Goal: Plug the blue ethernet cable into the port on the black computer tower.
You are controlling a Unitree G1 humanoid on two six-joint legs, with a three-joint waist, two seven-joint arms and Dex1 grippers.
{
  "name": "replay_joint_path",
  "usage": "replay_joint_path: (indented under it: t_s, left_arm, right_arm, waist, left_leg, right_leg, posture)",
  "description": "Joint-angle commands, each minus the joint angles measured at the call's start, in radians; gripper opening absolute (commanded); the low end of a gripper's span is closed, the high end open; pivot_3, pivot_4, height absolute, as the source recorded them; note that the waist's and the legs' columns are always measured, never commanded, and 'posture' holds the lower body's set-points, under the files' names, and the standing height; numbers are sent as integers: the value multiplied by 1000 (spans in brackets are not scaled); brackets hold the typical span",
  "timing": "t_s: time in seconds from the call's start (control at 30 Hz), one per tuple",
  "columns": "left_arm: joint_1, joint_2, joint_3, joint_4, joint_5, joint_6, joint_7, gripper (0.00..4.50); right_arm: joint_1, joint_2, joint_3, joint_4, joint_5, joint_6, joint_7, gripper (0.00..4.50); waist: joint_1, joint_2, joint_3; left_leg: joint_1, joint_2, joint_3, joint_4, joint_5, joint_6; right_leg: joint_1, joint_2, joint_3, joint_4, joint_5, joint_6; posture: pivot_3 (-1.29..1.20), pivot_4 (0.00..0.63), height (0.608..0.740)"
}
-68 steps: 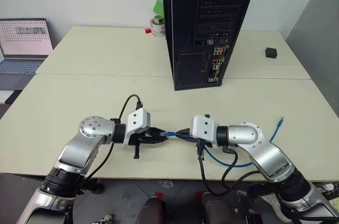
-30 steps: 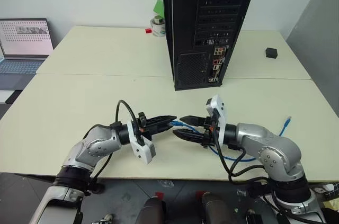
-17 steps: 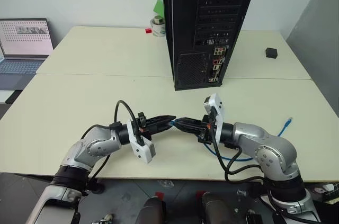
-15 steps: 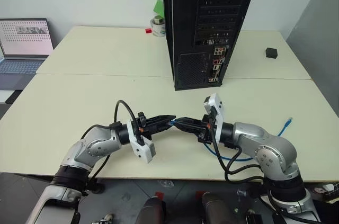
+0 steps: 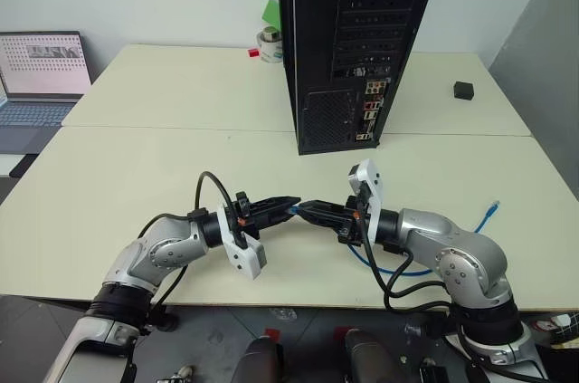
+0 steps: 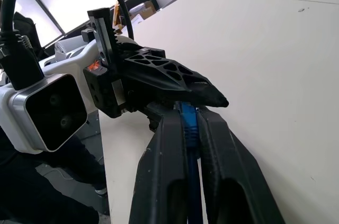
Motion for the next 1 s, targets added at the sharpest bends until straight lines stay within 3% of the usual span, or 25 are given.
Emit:
replay_joint_path:
  t_s: [0.03, 0.13, 0.43, 0.53, 0.73, 1.0]
  left_arm:
    - [-13, 12, -4, -23, -4, 2, 20, 267]
    - [-18, 12, -5, -18, 0, 2, 23, 267]
    - [-15, 10, -7, -20, 6, 4, 32, 267]
    - [-13, 12, -7, -21, 9, 4, 37, 267]
    - [-10, 18, -9, -21, 12, 4, 44, 267]
    - [-8, 21, -9, -23, 20, 1, 49, 266]
  right_arm:
    - [-12, -2, -2, -9, 19, -1, -4, 1375]
    - [-16, -6, -3, 0, 24, 5, -3, 2019]
    - [-18, 5, -19, 16, 55, 10, -11, 2073]
    - [-20, 8, -23, 20, 59, 8, -14, 1559]
    - [-24, 12, -27, 24, 69, 8, -18, 82]
    - [-26, 9, -26, 24, 72, 16, -16, 55]
  waist:
    - [0, 0, 0]
    - [0, 0, 0]
    - [0, 0, 0]
    - [0, 0, 0]
    - [0, 0, 0]
    - [0, 0, 0]
  left_leg:
    - [0, 0, 0, 0, 0, 0]
    - [0, 0, 0, 0, 0, 0]
    - [0, 0, 0, 0, 0, 0]
    - [0, 0, 0, 0, 0, 0]
    - [0, 0, 0, 0, 0, 0]
    - [0, 0, 0, 0, 0, 0]
  right_leg:
    - [0, 0, 0, 0, 0, 0]
    - [0, 0, 0, 0, 0, 0]
    - [0, 0, 0, 0, 0, 0]
    - [0, 0, 0, 0, 0, 0]
    - [0, 0, 0, 0, 0, 0]
    - [0, 0, 0, 0, 0, 0]
  posture:
    - [0, 150, 740]
    - [0, 150, 740]
    - [0, 150, 740]
    - [0, 150, 740]
    - [0, 150, 740]
    - [0, 150, 740]
